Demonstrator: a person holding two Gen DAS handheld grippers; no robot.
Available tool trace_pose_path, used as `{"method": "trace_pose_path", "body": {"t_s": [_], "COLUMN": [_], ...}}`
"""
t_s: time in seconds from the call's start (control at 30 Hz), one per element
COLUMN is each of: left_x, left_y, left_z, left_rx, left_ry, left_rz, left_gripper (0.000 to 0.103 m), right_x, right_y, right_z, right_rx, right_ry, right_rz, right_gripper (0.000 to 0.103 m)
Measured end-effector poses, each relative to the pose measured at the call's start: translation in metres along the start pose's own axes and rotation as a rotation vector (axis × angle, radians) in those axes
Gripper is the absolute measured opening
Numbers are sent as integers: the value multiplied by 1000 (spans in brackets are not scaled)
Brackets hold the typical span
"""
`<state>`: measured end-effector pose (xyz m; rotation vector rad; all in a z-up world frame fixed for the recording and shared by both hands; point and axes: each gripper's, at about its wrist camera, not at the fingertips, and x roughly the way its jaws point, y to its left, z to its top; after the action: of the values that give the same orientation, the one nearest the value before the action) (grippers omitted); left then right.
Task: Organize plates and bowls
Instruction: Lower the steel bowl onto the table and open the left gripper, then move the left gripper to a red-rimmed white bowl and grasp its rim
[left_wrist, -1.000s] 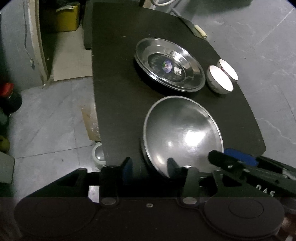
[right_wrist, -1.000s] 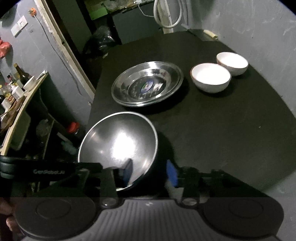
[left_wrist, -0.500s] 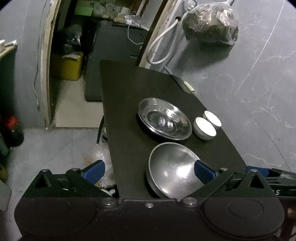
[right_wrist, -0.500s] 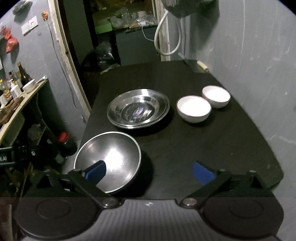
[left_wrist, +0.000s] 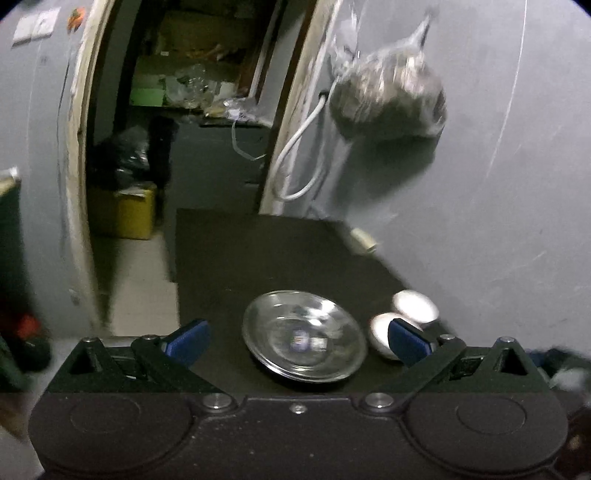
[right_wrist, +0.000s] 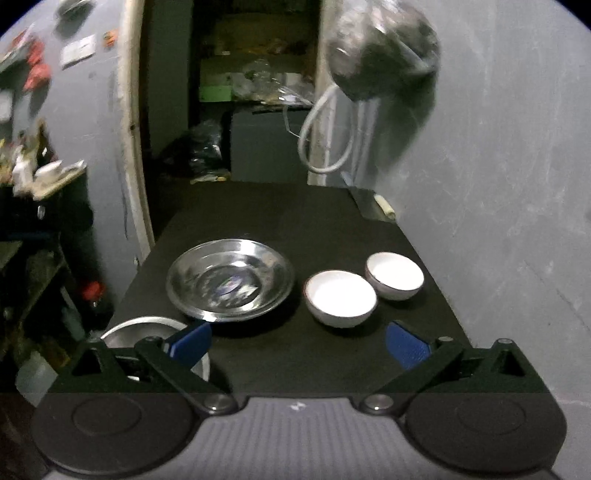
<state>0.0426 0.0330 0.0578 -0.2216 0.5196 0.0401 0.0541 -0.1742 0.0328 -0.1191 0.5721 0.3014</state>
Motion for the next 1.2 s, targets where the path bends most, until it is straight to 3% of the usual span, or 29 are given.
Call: {"method": "trace_pose_path", "body": {"t_s": [0.17,0.33,0.53,0.67,0.87,1.07,1.2], "left_x": [37,88,144,192,237,263,272], "left_y": [-35,-66,-93,-114,-139,-141,-142], "left_z": [23,32,44,48,46,50,49], "left_rx": [69,43,6,119,301,376,397], "left_ry": [77,260,359,463,524,564,588], "left_rz": [62,133,74,5,2,-13,-57], "left_gripper": [102,102,102,102,102,83,65], "right_x": [35,61,85,95,109,128,135], "right_y": [-56,-93,-117,-129,-133,-132,-130], "right_z": [9,-4,-18,-16,-14,-10,-6], "right_rx": [168,221,258,303,308,319,317], "right_ry": [43,100,143,138,143,167,168], "right_rz": [-9,-8,7,35,56,84,106], "right_gripper": [103,103,103,103,96,87,82]}}
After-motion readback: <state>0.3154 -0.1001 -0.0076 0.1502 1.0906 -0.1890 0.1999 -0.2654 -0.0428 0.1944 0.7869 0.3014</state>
